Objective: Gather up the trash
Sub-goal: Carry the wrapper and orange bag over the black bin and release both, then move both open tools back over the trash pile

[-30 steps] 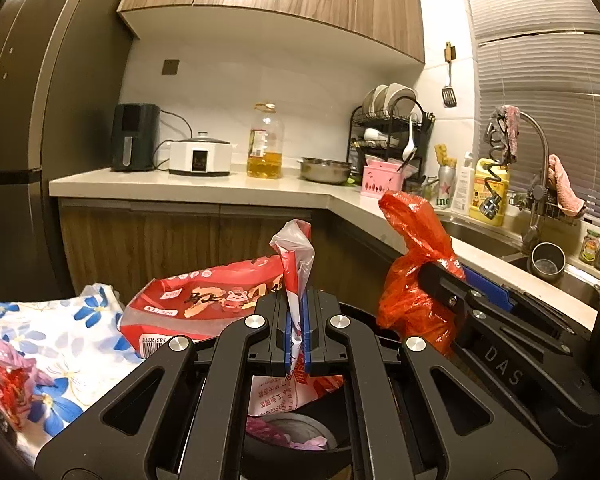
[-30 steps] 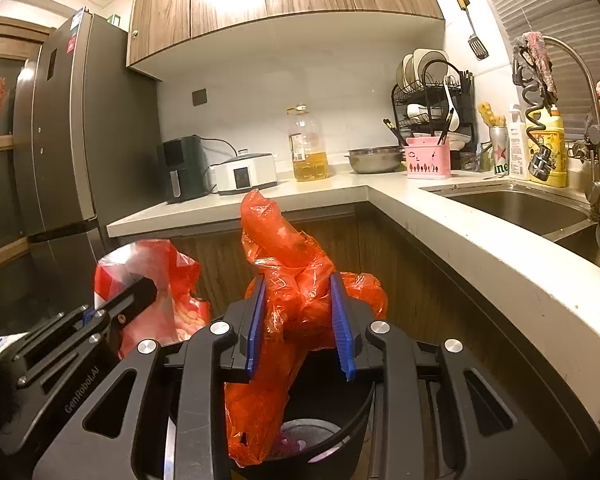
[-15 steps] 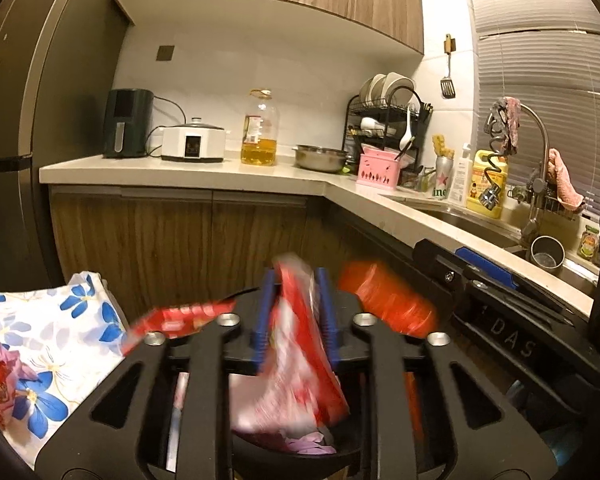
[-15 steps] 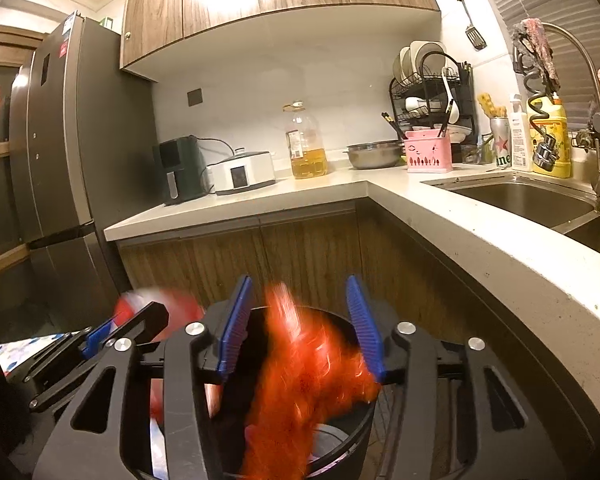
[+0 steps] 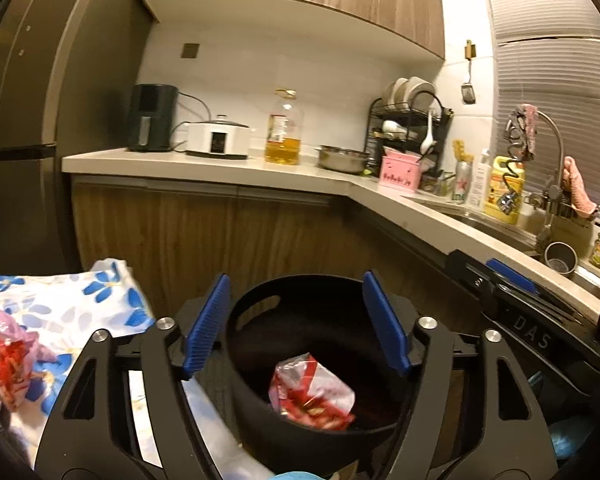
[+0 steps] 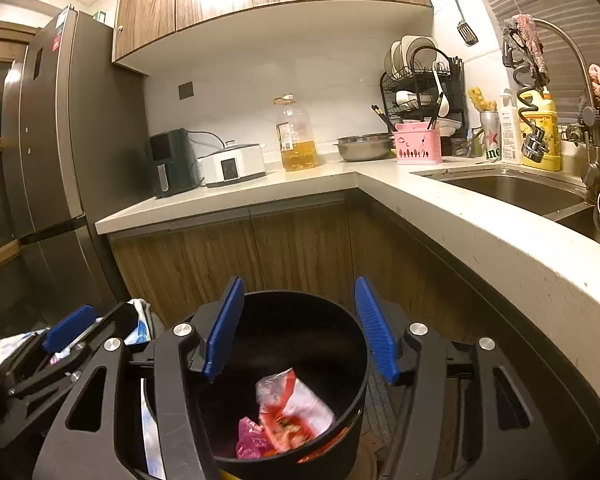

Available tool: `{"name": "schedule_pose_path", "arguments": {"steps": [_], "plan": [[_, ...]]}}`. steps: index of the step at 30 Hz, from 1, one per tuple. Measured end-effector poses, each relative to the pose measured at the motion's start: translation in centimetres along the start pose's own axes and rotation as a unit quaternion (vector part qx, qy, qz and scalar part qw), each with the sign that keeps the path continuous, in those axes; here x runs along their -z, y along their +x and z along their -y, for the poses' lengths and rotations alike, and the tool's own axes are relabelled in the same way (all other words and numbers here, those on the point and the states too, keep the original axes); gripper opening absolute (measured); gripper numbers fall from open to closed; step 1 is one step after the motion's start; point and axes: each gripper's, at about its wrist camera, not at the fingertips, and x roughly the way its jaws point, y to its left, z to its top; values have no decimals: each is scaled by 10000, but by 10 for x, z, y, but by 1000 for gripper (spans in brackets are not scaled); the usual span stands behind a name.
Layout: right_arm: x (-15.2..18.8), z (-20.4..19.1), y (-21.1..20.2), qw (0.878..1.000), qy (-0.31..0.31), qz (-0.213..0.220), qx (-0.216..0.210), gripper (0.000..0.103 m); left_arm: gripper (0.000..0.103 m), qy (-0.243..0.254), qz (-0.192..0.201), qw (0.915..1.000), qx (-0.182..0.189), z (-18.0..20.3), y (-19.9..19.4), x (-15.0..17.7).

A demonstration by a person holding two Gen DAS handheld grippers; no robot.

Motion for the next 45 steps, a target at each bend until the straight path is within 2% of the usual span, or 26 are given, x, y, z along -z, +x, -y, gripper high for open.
{"name": "schedule_pose_path", "arguments": {"steps": [7,18,24,27,32,36,40,45], "plan": [[7,-5,-18,9999,-8,42,123,71,78,-20,71,9991,-419,-11,-33,6],[19,-31,-58,9997,-112,228,49,74,78,-118,211,9914,-1284,-42,-100,25],[33,-55,-70,9996,-103,170,-206,74,78,-292,326,9804,-1923,-73,-145,43],[41,-71,-74,9991,-138,116,-374,74,78,-364,414,9721,-2278,-93,-166,54],[59,-102,-78,9971,-209,-35,-728,74,78,-514,254,9623,-2658,-128,-182,71],[68,-123,-78,9951,-299,-142,-933,74,78,-561,-7,9596,-2756,-147,-178,81],[76,-144,-76,9924,-443,-263,-1116,74,77,-593,-312,9617,-2658,-160,-165,87],[80,-162,-70,9901,-553,-336,-1247,74,63,-766,-663,9618,-2542,-174,-147,90]]}}
